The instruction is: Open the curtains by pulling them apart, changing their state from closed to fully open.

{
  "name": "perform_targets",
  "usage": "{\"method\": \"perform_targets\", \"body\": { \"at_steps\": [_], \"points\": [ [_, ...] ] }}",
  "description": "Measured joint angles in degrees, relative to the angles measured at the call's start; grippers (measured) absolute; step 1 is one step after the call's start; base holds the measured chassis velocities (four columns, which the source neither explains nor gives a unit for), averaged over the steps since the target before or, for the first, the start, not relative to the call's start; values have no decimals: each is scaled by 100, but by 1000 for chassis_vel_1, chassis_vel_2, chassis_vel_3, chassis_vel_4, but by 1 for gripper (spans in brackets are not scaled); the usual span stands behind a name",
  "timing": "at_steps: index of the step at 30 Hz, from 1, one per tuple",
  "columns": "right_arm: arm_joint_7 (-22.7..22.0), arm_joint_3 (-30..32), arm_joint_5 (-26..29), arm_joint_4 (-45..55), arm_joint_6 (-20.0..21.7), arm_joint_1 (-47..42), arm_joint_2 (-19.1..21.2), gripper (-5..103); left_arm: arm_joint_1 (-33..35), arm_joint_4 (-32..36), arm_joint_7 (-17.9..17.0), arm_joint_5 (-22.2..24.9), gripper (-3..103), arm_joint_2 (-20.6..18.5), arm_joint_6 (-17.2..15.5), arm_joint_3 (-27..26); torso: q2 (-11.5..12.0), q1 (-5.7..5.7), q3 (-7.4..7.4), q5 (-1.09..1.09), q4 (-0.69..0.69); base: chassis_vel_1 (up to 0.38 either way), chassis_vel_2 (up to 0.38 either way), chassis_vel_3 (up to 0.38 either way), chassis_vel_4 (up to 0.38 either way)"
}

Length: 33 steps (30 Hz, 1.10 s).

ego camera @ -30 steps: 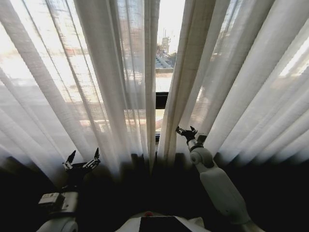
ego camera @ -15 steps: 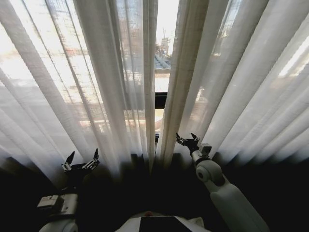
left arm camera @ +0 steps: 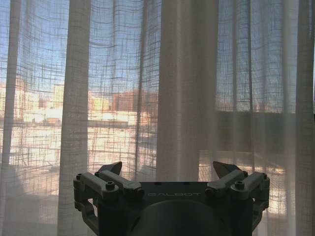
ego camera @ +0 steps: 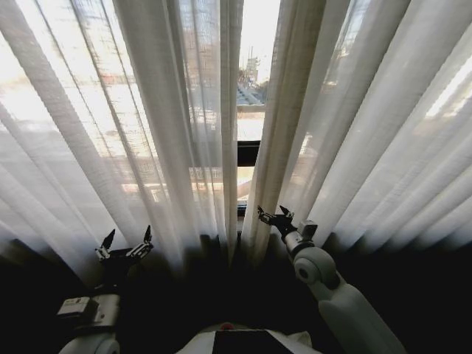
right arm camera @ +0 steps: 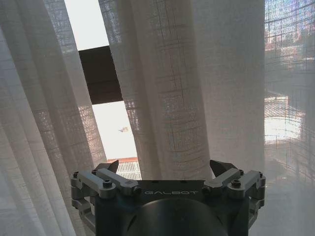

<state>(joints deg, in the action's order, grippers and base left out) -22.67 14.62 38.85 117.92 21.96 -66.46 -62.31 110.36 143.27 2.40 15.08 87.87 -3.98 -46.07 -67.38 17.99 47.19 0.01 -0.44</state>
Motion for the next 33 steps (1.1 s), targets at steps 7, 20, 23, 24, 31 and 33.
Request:
{"method": "perform_targets", "body": {
  "at_steps": [7, 20, 23, 24, 31, 33],
  "points": [
    [-204, -262, -27, -679, -239, 774, -186, 102, 5, -2, -1, -14, 100, -6, -9, 5, 0, 1, 0, -1, 1, 0, 0, 0, 0],
    [-549, -483, 18, -1104, -332, 1349, -406, 61, 42, -3, -2, -91, 100, 37, -34, -6, 0, 1, 0, 0, 1, 0, 0, 0, 0],
    [-605, -506, 5, -1098, -337, 1364, -482, 44, 32, -3, -2, -78, 100, 27, -33, -30, 0, 1, 0, 0, 0, 0, 0, 0, 0],
    [-620, -508, 2, -1079, -338, 1358, -493, 44, 28, -3, -2, -70, 100, 27, -33, -33, 0, 1, 0, -1, 0, 0, 0, 0, 0],
    [-653, -503, -10, -968, -355, 1274, -500, 21, 20, -3, -5, -48, 100, 22, -20, -56, 0, 1, 0, 0, 0, 0, 0, 0, 0],
    [-661, -473, -10, -877, -377, 1220, -468, 5, 20, -3, -9, -27, 100, 13, -11, -87, 0, 1, 0, 0, 0, 0, 0, 0, 0]
  ]
}}
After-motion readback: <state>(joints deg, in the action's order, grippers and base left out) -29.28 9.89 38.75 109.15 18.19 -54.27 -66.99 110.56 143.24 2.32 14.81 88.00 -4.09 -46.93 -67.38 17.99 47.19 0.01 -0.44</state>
